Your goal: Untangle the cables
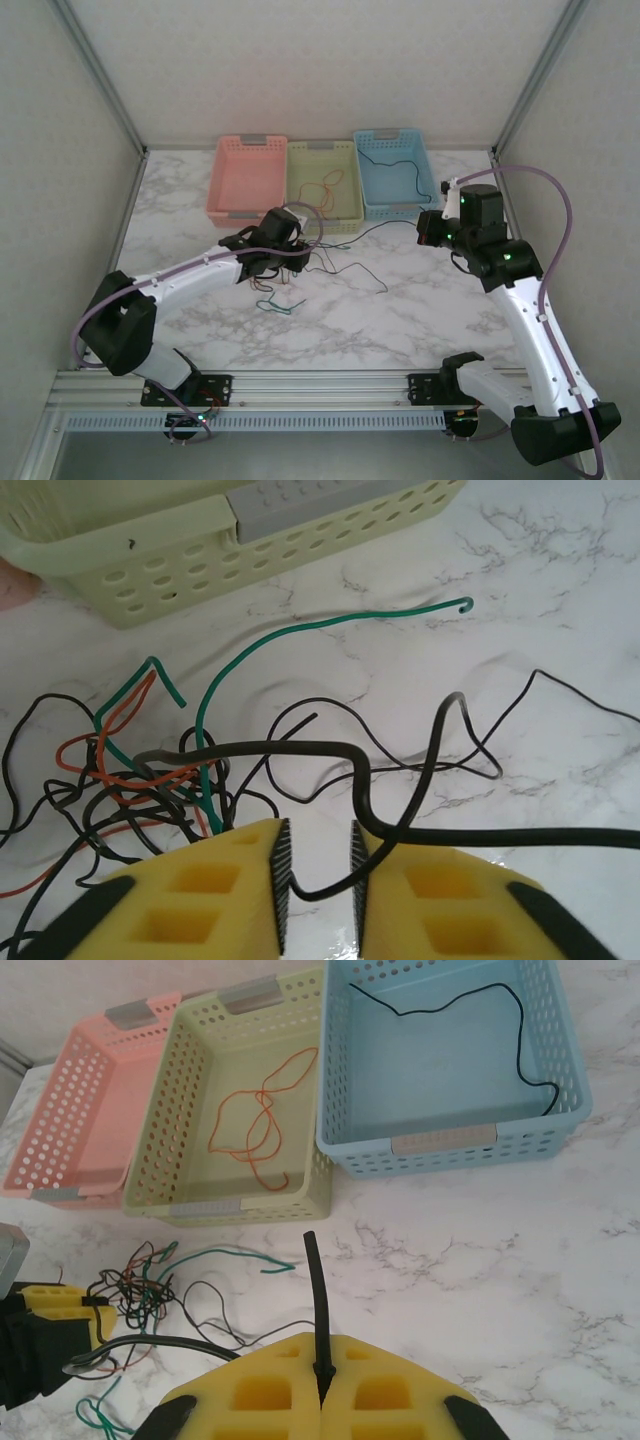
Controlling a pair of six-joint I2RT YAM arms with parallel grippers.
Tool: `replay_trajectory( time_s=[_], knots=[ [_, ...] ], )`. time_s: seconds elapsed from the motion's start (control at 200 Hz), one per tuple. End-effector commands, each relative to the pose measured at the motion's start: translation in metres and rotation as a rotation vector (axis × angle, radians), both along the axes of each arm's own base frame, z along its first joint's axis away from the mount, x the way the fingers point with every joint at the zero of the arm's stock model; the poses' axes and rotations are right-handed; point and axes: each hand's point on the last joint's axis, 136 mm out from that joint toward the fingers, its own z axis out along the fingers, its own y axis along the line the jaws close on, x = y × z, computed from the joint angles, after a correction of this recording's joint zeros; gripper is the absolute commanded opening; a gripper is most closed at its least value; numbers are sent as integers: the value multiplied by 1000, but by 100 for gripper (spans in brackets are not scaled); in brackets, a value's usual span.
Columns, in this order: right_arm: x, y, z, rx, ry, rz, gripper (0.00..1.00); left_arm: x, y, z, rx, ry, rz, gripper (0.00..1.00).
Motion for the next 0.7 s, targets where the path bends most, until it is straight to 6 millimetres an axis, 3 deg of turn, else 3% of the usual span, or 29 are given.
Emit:
replay_trajectory(
  time_s=[0.0, 0.165, 0.285, 0.571, 0.696],
  knots=[
    [-4, -2, 1, 3, -3, 0, 0, 9, 3, 12, -7, -52, 24, 15],
    [-4, -5, -2, -14, -4, -11, 0, -2, 21, 38, -16, -77, 69, 0],
    [-2, -8, -9, -29, 0, -27, 0, -20, 43, 71, -22, -74, 115, 0],
    [6, -31, -53, -150, 86, -128, 0, -82, 102, 213, -196, -270, 135, 0],
    [8, -38, -68, -193, 120, -161, 0, -100, 128, 257, -206, -342, 159, 0]
  ],
)
